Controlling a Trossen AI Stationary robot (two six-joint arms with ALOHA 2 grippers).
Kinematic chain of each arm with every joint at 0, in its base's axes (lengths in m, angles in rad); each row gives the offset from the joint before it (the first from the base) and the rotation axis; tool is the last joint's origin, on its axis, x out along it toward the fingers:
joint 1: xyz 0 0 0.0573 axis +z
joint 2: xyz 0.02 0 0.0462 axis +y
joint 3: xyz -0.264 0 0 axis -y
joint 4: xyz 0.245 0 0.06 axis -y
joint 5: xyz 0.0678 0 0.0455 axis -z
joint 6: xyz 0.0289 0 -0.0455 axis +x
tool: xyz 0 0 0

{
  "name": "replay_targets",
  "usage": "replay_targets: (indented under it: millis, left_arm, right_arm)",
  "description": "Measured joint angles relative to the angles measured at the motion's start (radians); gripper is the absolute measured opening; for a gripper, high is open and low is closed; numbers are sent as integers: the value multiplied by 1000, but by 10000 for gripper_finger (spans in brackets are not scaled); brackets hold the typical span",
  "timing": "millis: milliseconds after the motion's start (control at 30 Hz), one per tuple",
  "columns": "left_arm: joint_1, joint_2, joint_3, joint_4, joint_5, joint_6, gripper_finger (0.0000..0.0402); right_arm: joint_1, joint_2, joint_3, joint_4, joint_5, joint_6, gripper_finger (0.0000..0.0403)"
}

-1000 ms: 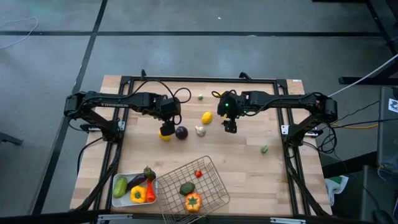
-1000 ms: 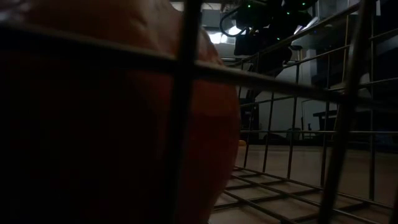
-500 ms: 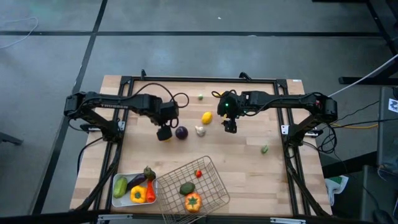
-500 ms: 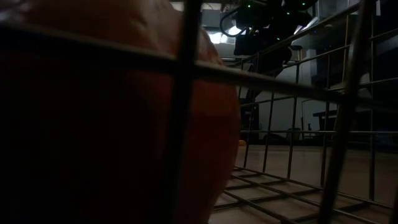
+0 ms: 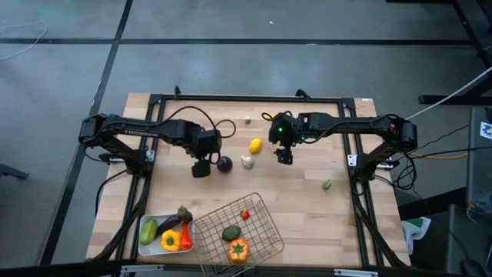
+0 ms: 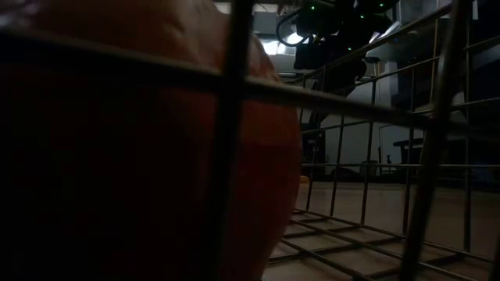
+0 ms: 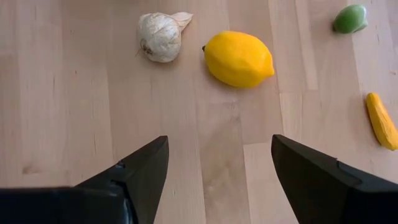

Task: Sort produce into baskets
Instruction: Put the left yellow lemon into the wire basket

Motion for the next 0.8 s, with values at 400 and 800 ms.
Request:
replay_targets:
  millis: [400,800]
  left_arm:
    - [-71,11,-44,59,2,220,263]
    - [-74,14,-205,158,-21,193,263]
  right_arm:
    - [0,0,0,2,0,0,282]
    - [0,0,0,19,-3,0,282]
